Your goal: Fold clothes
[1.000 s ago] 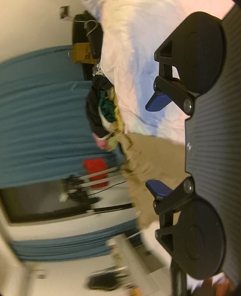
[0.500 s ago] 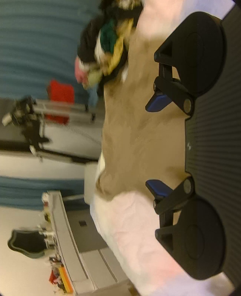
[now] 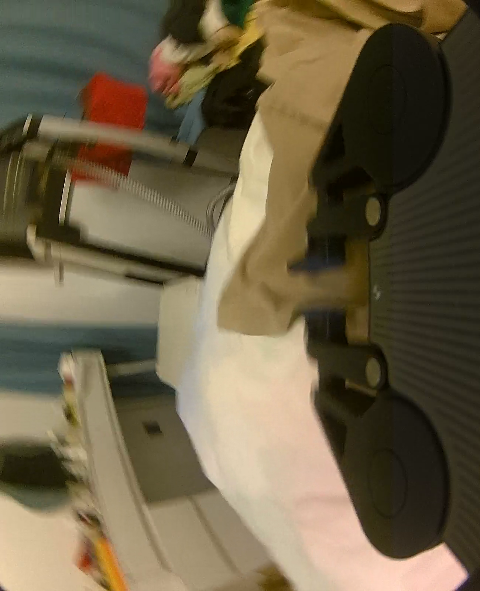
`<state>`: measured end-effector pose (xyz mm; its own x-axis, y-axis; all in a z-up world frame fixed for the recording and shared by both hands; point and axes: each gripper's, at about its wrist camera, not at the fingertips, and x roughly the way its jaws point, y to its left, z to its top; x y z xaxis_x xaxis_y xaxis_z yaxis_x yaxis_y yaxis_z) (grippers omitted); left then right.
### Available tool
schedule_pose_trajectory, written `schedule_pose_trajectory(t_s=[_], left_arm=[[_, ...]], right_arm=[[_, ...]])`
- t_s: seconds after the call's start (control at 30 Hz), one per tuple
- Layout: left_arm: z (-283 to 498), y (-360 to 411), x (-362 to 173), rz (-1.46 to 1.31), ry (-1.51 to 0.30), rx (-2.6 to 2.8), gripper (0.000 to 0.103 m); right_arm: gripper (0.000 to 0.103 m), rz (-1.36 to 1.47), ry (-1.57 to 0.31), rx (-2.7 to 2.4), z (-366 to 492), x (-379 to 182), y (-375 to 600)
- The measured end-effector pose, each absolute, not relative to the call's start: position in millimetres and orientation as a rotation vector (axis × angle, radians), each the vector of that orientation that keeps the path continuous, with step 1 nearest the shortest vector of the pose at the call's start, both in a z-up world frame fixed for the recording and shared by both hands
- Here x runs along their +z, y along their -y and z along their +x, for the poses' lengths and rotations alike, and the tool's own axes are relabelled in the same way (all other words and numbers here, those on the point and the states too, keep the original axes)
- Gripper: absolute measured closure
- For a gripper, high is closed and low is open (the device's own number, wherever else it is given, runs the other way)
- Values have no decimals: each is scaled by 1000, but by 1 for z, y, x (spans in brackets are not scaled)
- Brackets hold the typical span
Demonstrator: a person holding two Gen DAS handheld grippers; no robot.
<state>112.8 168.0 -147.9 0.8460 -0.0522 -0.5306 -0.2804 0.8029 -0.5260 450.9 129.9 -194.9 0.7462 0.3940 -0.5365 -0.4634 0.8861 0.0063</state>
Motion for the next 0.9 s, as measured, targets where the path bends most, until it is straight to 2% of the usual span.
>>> schedule_pose_trajectory(t_s=[0.17,0.4,0.5,0.67,0.77,0.9], left_arm=[[113,-162,-145,-603,-535,112,0],[105,-125,-133,-534,-507,13,0],[103,-104,-132,-480,-497,-42,0],[112,-73,-139,-409,-523,-99,0],[127,-66,-149,-388,-563,-100,0],[146,-58,-155,-366,-610,-90,0]], right_arm=[[98,25,-436,428,438,-159,-72],[98,244,-269,249,414,-116,70],[98,326,-278,130,416,-130,131],[98,396,-395,-9,430,-185,202],[97,364,-467,-5,440,-210,207],[92,327,-502,38,444,-211,203]])
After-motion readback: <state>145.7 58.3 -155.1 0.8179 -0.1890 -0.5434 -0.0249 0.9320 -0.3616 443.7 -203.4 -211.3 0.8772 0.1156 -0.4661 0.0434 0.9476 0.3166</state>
